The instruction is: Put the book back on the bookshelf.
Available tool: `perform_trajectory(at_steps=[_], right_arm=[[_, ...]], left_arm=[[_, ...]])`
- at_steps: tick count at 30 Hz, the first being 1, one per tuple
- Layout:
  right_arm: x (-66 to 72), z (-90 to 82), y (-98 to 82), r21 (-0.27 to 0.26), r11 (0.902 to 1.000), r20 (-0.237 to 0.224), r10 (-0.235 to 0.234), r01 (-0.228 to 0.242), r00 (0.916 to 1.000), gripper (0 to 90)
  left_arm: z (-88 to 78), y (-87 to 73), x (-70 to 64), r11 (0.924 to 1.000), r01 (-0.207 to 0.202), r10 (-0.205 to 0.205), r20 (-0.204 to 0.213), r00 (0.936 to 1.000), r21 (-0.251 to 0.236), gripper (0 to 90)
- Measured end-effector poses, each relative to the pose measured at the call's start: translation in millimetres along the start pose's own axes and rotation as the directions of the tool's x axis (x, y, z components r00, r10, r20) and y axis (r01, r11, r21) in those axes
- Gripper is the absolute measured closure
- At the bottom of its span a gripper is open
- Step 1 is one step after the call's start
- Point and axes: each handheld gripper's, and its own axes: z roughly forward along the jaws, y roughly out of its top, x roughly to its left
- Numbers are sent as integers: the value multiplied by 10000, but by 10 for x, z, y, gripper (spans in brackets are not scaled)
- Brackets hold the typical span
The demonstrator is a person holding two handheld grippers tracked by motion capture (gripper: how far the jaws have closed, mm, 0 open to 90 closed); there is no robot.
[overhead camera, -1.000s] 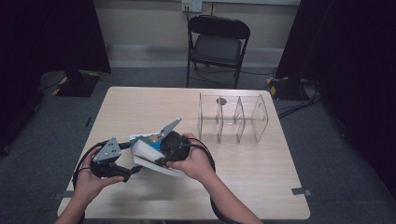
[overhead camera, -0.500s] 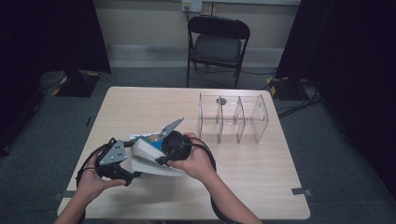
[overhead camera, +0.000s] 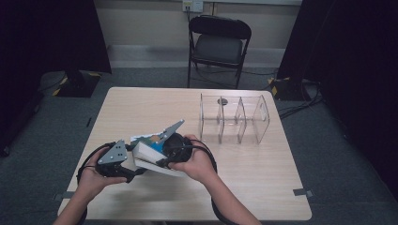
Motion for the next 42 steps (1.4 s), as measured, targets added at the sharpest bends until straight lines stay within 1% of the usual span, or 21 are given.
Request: perform_trajectory(at_steps=[1, 3, 6, 12, 14, 16, 19, 20, 23, 25, 27, 29, 30, 31, 32, 33, 34, 37, 38, 40, 42], right_arm=[[4, 7, -4, 27, 10000, 8, 3, -3, 10000, 753], [11, 14, -12, 87, 10000, 43, -23, 22, 10000, 753], [-1, 10, -26, -38, 10000, -39, 72, -72, 10000, 752], [0, 21, -47, 98, 9999, -30, -68, 68, 10000, 750], [-2, 18, -54, 56, 10000, -34, -72, 72, 10000, 750], [3, 12, -48, 200, 9996, -26, -177, 177, 9998, 749], [7, -8, -41, 295, 9992, -1, -264, 264, 9997, 743], [2, -70, -26, 246, 9991, -35, -337, 337, 9994, 734], [-9, -178, 19, 209, 9989, -188, -413, 417, 9990, 708], [-31, -223, 3, -33, 9994, -160, -348, 347, 9993, 677], [-74, -262, -43, -472, 9971, 138, -587, 593, 9982, 624], [-103, -289, -87, -1161, 9920, 534, -446, 505, 9976, 595], [-99, -290, -99, -1291, 9905, 659, -387, 470, 9971, 605], [-86, -277, -96, -1220, 9903, 708, -583, 666, 9958, 618], [-86, -277, -96, -1220, 9903, 708, -583, 666, 9958, 618], [-92, -263, -75, -906, 9946, 447, -473, 512, 9979, 634], [-110, -260, -77, -911, 9945, 277, -491, 514, 9984, 638], [-120, -251, -72, -834, 9956, 193, -401, 416, 9990, 657], [-116, -245, -75, -811, 9960, 171, -370, 382, 9992, 670], [-110, -214, -83, -714, 9971, -69, -278, 273, 9996, 689], [-104, -193, -93, -737, 9970, -127, -254, 243, 9996, 696]], left_arm=[[15, 7, -3, 9999, -67, 65, 156, 9999, 140, 223], [18, 7, -3, 9999, -29, 26, 207, 9998, 160, 230], [14, 17, -12, 9995, -181, 177, 154, 9997, 243, 241], [37, 39, -40, 9978, -538, 530, 223, 9983, 387, 272], [34, 39, -39, 9978, -537, 529, 219, 9984, 395, 278], [27, 41, -55, 9961, -669, 651, 339, 9973, 568, 334], [10, 49, -89, 9960, -665, 639, 449, 9969, 596, 420], [-32, 74, -100, 9971, -522, 487, 623, 9969, 551, 445], [-102, 148, -114, 9978, -462, 423, 803, 9959, 469, 499], [-135, 184, -113, 9977, -497, 458, 810, 9957, 470, 521], [-155, 204, -100, 9988, -282, 255, 683, 9973, 390, 539], [-177, 221, -81, 9991, -274, 253, 613, 9978, 337, 550], [-180, 235, -81, 9978, -402, 369, 616, 9974, 531, 552], [-172, 237, -99, 9968, -483, 447, 565, 9974, 636, 552], [-172, 237, -99, 9968, -483, 447, 565, 9974, 636, 551], [-177, 225, -110, 9961, -579, 545, 518, 9972, 671, 549], [-170, 210, -115, 9971, -530, 503, 499, 9975, 553, 547], [-149, 161, -119, 9975, -653, 645, 322, 9974, 265, 531], [-149, 161, -119, 9975, -653, 645, 322, 9974, 265, 520], [-99, 124, -132, 9969, -698, 696, 69, 9976, 352, 479], [-88, 121, -127, 9964, -689, 685, 104, 9976, 490, 467]])
